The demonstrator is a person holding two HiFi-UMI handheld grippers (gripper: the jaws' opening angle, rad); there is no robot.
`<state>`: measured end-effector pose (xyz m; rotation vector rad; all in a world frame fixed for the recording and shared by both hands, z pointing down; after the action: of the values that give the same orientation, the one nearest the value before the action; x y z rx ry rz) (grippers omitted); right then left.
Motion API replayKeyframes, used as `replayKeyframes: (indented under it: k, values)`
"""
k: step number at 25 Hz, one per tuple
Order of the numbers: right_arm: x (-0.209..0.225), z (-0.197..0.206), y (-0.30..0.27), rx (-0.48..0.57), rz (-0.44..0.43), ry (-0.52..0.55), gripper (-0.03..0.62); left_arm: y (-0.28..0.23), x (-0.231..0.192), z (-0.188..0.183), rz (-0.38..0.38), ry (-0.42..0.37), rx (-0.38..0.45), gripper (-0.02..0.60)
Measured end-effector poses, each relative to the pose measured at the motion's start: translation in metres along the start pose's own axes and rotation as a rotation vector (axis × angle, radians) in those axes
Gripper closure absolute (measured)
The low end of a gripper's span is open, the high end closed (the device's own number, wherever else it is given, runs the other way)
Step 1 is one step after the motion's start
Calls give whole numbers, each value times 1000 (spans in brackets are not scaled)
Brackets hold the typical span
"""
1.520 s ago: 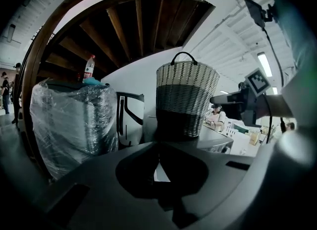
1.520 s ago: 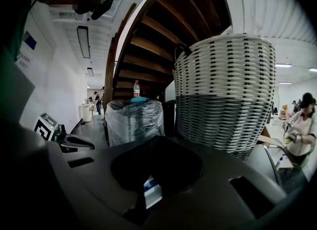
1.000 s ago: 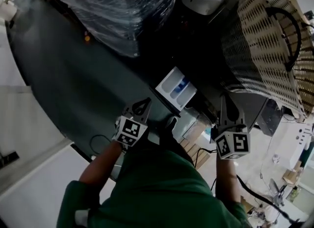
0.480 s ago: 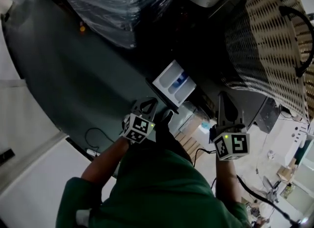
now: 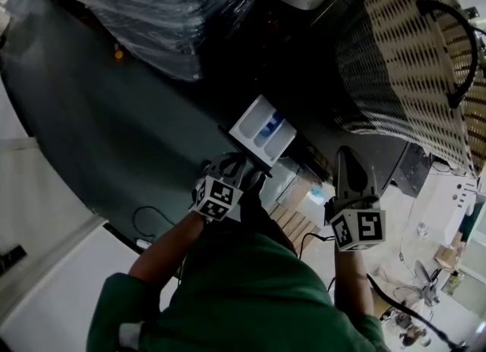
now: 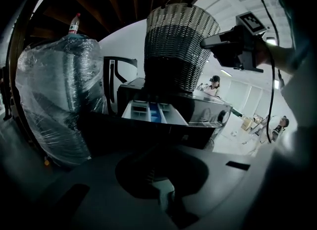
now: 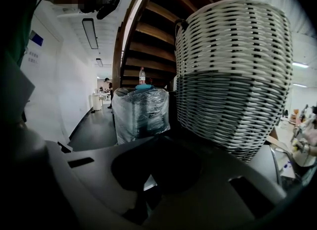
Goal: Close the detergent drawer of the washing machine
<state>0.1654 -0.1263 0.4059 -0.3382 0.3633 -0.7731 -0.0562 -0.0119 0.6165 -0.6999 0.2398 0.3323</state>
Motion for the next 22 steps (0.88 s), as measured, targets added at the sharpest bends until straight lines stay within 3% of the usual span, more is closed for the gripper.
replayKeyframes:
  k: [17,22]
  values:
    - [-1,9,25,-18,70,-27,579,-12,1,-11,3,-4,-5,560]
    - [2,6,30,-14,99,-33,579,-18,-2,-19,28,66,-4,560]
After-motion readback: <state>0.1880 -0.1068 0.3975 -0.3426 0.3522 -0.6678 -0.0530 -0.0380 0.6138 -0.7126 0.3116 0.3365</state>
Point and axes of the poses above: the fingertips, and each gripper's own axes: y backward along the fingers, x to its right, z out of its underside, the point moved 10 cm from there along y, backward along the fingers, and after that the axes turned 9 degrees about y, right-handed, at the moved point
